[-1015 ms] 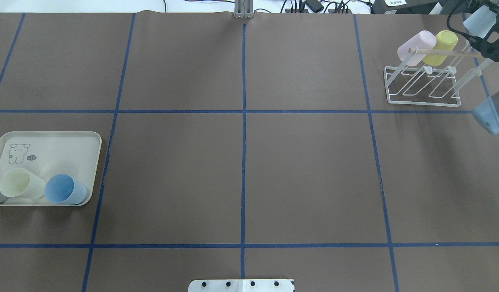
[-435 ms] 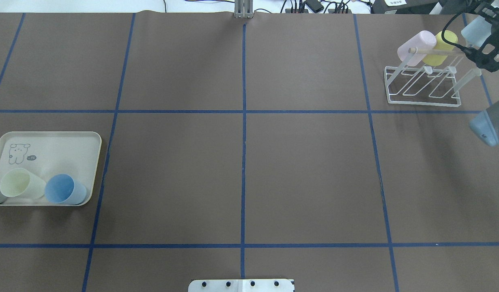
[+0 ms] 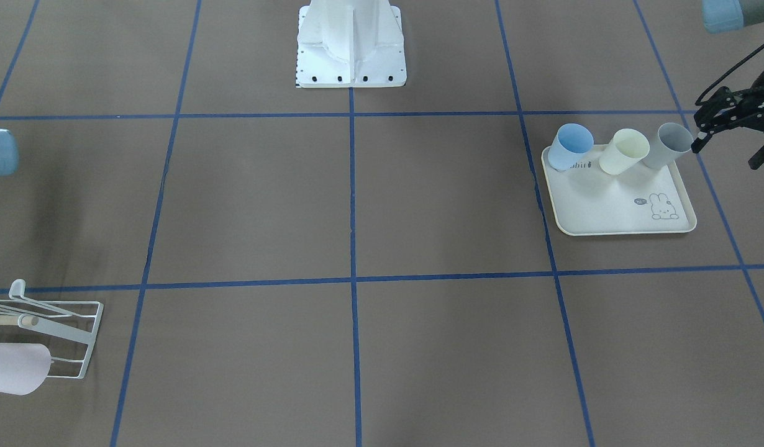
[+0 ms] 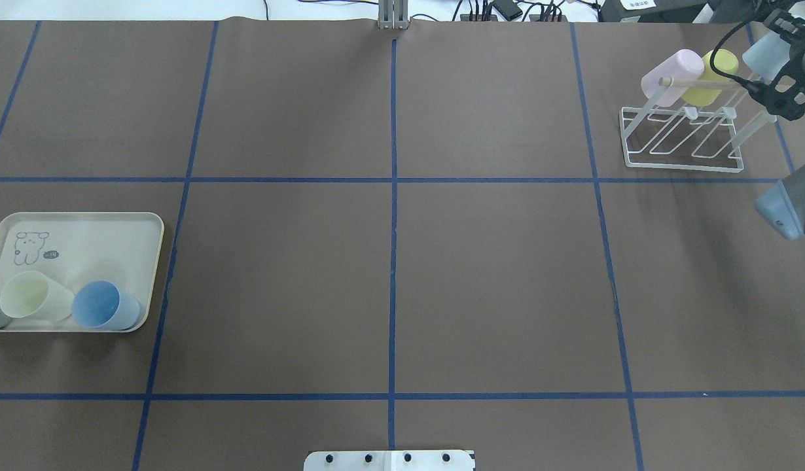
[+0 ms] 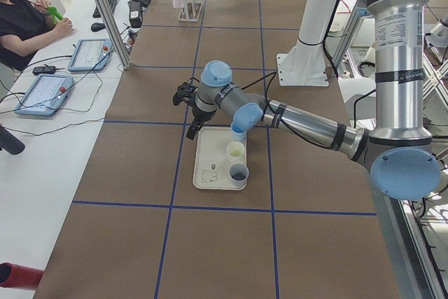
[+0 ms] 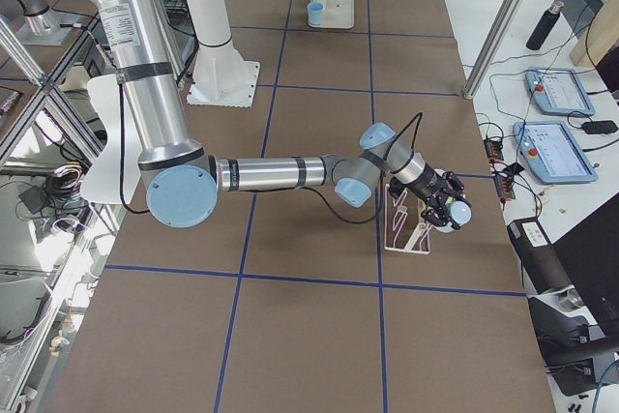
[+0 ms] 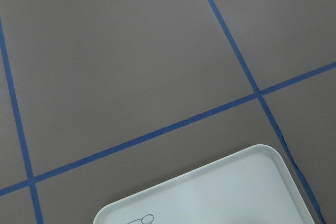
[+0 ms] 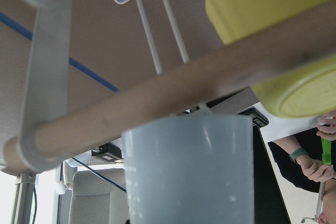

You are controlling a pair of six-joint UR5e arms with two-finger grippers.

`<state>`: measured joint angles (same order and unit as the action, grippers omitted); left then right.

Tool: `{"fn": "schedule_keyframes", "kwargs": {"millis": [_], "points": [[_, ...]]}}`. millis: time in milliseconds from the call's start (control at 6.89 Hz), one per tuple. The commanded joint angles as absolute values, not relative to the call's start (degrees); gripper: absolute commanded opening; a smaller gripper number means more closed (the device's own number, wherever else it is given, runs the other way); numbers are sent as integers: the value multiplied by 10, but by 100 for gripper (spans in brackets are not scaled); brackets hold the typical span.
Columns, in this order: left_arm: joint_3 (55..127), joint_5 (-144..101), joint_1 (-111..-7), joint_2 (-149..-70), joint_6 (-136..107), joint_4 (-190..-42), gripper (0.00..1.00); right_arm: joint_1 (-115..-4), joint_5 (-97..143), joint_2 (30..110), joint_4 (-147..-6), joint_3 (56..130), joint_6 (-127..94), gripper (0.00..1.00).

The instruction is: Transfer IKEA cup to right arm and place on rack

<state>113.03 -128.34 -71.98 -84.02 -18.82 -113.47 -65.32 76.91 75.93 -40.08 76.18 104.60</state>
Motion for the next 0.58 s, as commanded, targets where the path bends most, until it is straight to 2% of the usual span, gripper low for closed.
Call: {"fn": "schedule_keyframes", "kwargs": {"millis": [0, 435], "points": [[1129, -1284, -720, -840, -188, -1135, 100, -645, 754, 759, -401, 758, 1046, 0], [1127, -1284, -720, -841, -188, -1135, 100, -636, 745, 759, -401, 757, 1046, 0]]}}
